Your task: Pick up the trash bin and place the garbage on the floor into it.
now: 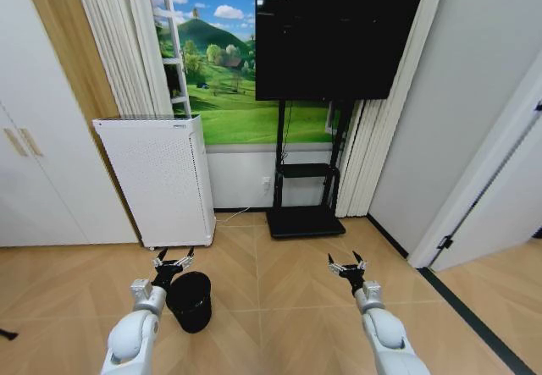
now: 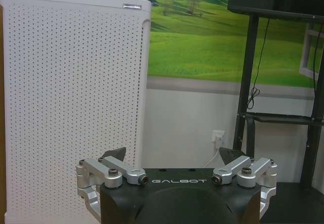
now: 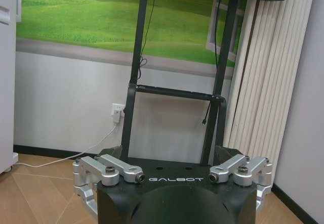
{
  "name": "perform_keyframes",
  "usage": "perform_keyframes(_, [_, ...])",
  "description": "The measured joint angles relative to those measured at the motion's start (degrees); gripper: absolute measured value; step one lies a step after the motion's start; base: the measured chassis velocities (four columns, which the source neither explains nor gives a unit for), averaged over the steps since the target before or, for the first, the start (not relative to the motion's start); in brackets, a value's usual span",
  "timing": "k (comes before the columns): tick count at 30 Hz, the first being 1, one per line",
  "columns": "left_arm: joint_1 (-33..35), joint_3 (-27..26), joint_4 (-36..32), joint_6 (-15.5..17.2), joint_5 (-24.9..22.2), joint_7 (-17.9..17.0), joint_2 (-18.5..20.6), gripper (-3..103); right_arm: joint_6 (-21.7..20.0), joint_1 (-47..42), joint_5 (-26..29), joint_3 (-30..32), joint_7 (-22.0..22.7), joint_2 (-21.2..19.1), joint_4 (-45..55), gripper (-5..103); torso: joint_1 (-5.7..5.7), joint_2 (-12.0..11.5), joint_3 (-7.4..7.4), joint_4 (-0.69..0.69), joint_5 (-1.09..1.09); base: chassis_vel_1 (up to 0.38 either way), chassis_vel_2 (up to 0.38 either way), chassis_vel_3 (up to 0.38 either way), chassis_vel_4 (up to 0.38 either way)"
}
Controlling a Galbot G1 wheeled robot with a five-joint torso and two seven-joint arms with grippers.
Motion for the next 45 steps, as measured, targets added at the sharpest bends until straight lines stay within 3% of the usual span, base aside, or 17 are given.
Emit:
perform_keyframes(16, [0.6,0.3,-0.6,-0.1,-0.5,-1.5,-0.3,100,-0.5,-0.1,0.4,-0.2,-0.1,-0.4,-0.1,100,1.54,3.7,2.13,0.0,0.0,0.0,0.0,0.0,0.0])
perform_keyframes(30, [1.2,0.1,-1.3,0.0,-0.5,-1.8,-0.3,100,-0.7,-1.2,0.4,0.0,-0.2,-0.4,0.5,100,1.52,3.5,2.08,0.01,0.0,0.028,-0.026,-0.028,0.034])
perform_keyframes(45, [2.6,0.2,-2.7,0.0,0.5,-1.8,-1.2,100,0.6,-2.3,2.0,0.8,-0.5,-1.7,0.2,100,1.35,3.2,1.89,0.01,-0.02,0.221,-0.22,-0.224,0.22])
